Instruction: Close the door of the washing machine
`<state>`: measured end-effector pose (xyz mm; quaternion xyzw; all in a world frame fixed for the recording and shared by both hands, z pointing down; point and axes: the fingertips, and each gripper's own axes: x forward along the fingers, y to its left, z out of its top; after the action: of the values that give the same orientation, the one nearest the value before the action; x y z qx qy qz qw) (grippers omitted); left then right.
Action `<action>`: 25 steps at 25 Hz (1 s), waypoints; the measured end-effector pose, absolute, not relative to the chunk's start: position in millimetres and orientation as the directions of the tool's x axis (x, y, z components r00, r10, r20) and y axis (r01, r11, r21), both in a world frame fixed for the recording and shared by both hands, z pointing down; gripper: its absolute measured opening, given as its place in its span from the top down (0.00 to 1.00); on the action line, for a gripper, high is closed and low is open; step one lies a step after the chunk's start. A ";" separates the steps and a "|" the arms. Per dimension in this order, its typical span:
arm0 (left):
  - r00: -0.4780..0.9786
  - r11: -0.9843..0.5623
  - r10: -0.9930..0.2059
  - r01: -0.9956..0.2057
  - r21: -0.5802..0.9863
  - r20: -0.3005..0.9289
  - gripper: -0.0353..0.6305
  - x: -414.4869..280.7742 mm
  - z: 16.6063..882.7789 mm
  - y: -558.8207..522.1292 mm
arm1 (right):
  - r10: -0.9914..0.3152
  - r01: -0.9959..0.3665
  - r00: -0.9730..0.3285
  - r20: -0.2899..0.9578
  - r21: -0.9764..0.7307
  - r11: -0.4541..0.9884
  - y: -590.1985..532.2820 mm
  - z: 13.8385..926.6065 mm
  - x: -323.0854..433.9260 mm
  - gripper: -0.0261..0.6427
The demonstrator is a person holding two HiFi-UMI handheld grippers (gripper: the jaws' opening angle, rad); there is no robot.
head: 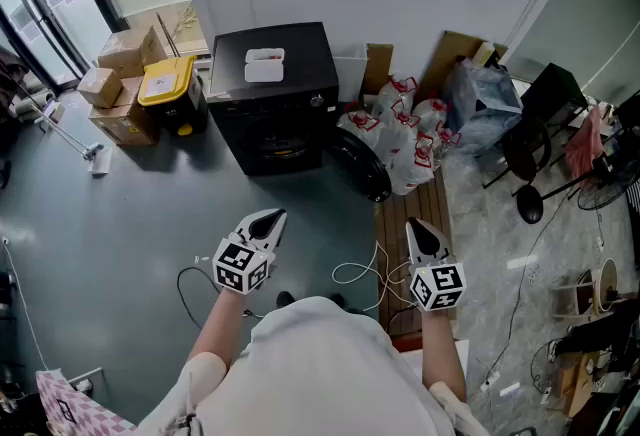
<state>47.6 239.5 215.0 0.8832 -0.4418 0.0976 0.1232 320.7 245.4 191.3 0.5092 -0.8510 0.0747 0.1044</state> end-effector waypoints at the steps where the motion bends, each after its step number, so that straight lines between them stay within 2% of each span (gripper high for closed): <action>1: 0.591 -0.580 -0.756 -0.804 0.132 0.281 0.94 47.6 215.0 239.1 | -0.851 -0.882 -0.460 0.253 -0.021 0.471 244.9 190.9 320.0 0.90; 25: 0.614 -0.601 -0.734 -0.786 0.143 0.291 0.94 36.2 221.9 253.2 | -0.852 -0.884 -0.454 0.260 -0.017 0.466 264.3 192.2 293.0 0.90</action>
<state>36.2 253.2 221.9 0.8890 -0.4275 0.1015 0.1293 293.0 264.3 192.2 0.5110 -0.8494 0.0749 0.1081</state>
